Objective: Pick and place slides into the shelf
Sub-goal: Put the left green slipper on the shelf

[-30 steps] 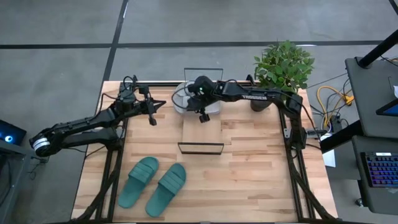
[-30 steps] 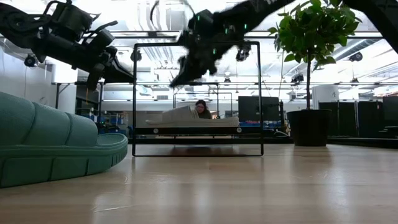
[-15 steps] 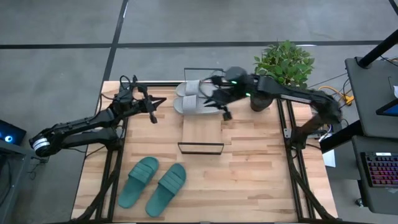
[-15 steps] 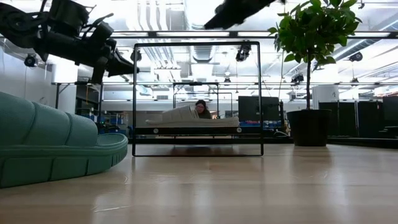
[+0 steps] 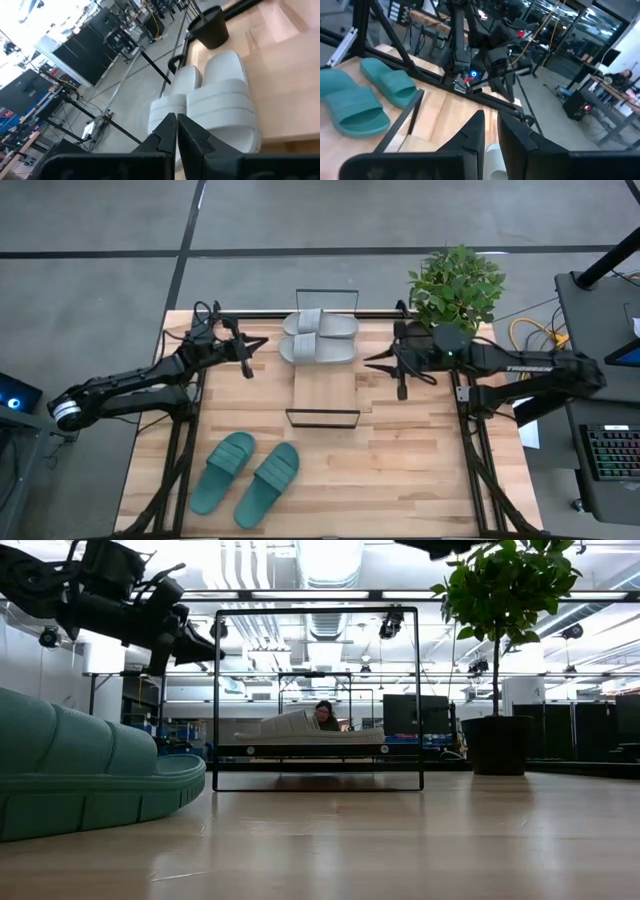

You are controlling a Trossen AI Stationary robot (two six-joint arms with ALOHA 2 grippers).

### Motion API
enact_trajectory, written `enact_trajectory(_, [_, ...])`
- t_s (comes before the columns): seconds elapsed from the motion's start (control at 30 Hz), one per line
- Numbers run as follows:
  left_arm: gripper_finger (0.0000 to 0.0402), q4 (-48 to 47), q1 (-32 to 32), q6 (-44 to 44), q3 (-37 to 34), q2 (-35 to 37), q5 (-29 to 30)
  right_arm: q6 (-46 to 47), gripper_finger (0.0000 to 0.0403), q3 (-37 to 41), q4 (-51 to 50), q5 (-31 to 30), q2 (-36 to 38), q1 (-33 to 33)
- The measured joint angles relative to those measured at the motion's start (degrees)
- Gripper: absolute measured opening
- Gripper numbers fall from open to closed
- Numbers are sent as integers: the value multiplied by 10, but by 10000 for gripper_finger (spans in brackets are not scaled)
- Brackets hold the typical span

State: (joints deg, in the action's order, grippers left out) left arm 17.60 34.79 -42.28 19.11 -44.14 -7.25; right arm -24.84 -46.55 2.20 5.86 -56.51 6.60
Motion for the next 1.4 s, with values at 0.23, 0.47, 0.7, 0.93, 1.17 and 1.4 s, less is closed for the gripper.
enact_trajectory(0.23, [0,26,-1,1,0,0,-100,49,43,67,22,-1,18,-16])
enact_trajectory(0.47, [18,27,-2,70,0,3,-124,39,43,117,49,0,17,-43])
enact_trajectory(0.7, [118,24,-15,196,13,3,-128,30,43,140,61,0,17,-46])
enact_trajectory(0.93, [158,38,-15,391,28,7,-128,8,43,146,60,0,17,-46])
enact_trajectory(1.17, [159,111,-15,568,28,8,-136,8,43,156,62,0,-1,-46])
enact_trajectory(1.4, [159,112,-16,678,29,12,-290,12,43,167,76,0,-30,-46])
